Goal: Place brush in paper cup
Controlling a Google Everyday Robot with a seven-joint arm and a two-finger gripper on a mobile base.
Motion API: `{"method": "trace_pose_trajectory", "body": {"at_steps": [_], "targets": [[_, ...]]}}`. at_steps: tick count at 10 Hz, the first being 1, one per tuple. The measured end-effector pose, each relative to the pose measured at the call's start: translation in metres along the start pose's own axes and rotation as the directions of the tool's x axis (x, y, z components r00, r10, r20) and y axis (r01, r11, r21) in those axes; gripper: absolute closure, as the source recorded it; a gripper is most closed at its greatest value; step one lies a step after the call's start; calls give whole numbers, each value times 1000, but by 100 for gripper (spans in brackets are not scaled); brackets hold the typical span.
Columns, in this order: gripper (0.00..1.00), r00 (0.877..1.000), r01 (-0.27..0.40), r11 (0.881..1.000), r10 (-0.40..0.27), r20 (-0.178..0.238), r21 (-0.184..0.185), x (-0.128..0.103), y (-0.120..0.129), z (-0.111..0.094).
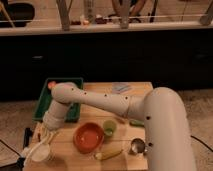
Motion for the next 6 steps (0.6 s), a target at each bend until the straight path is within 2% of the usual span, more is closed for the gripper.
{"method": "trace_pose_trajectory", "body": {"at_steps": [2, 6], "targets": [[20, 1000, -7, 1000, 7, 7, 3, 4, 0, -3], [20, 1000, -10, 1000, 10, 18, 11, 10, 0, -9]]}}
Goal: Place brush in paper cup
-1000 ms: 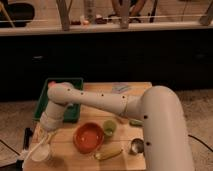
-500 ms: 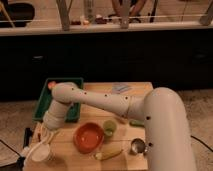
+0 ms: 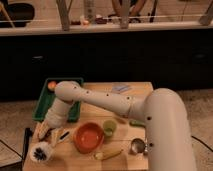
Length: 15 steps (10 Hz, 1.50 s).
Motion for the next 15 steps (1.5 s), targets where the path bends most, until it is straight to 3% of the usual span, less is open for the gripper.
{"method": "trace_pose_trajectory", "body": {"at_steps": [12, 15], "targets": [[20, 1000, 4, 1000, -4, 14, 3, 3, -3, 0], [20, 1000, 30, 1000, -30, -2, 1, 3, -4, 0]]}}
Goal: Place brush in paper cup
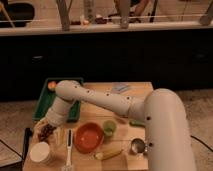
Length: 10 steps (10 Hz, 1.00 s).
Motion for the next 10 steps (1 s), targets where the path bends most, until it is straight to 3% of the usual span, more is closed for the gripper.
{"method": "trace_pose_trajectory", "body": {"at_steps": [10], "targets": [[20, 1000, 12, 1000, -12, -1, -12, -2, -1, 1]]}}
